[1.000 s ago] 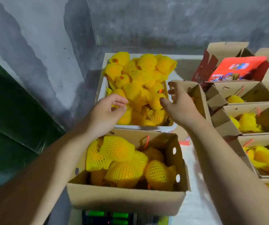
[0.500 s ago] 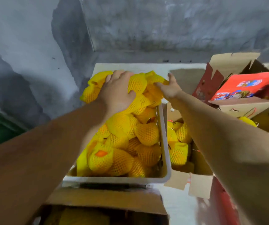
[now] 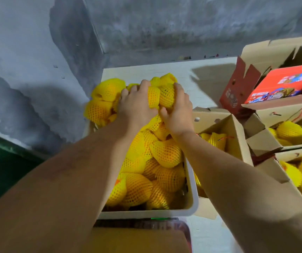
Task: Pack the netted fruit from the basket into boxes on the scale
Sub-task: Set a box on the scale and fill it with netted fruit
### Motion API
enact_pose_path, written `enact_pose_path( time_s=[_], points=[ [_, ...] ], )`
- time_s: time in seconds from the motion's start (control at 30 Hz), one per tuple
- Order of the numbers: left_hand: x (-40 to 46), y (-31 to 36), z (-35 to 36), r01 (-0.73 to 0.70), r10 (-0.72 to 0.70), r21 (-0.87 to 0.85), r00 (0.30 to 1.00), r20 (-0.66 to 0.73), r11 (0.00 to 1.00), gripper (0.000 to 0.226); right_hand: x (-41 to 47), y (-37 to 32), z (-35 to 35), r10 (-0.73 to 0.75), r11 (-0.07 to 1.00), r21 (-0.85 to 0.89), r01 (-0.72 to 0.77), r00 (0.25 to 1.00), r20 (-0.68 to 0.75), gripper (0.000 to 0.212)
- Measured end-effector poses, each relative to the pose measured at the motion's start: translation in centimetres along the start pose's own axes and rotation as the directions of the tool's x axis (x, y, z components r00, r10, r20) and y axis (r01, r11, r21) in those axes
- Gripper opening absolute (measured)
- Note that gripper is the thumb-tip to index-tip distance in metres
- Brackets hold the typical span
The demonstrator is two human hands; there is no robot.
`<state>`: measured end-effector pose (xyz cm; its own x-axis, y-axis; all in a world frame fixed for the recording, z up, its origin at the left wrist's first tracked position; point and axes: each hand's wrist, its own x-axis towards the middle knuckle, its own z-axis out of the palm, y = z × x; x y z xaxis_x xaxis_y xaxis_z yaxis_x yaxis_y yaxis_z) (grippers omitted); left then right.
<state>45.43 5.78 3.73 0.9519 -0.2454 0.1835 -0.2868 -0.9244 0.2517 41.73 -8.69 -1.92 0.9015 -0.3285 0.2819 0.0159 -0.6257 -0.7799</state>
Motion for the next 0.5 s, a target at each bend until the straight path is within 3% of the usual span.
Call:
enact_pose_path(
  time_s=[0.2,0.33,0.4,0.5],
  points=[
    [-4.8,0.1,-4.1,0.007,-0.039,-0.188,0.986,-0.163,0.982,0.080,-3.2,-2.0,-2.9,0.095,0.958,0.280,-0.061,0.989,-0.109,0.077],
    [-11.6,0.5,-8.0,0.071,-0.128,-0.451,0.987,-0.097,0.890,0.075,-8.4,-7.1,-7.0,-0.097,0.912,0.397,0.101,0.995,-0.031,0.073],
    [-16.4,1.4,-9.5,0.114,-0.176,-0.674,0.984,-0.024,0.730,0.062,-12.2,-9.9,-9.3,-0.088,0.857,0.513,0.040,0.994,0.070,0.071],
    [-24.8,2.3,-11.9,0.207,-0.199,-0.928,0.968,0.150,0.310,0.055,-19.0,-14.1,-12.1,-0.026,0.767,0.637,-0.078,0.988,0.152,0.054]
  ],
)
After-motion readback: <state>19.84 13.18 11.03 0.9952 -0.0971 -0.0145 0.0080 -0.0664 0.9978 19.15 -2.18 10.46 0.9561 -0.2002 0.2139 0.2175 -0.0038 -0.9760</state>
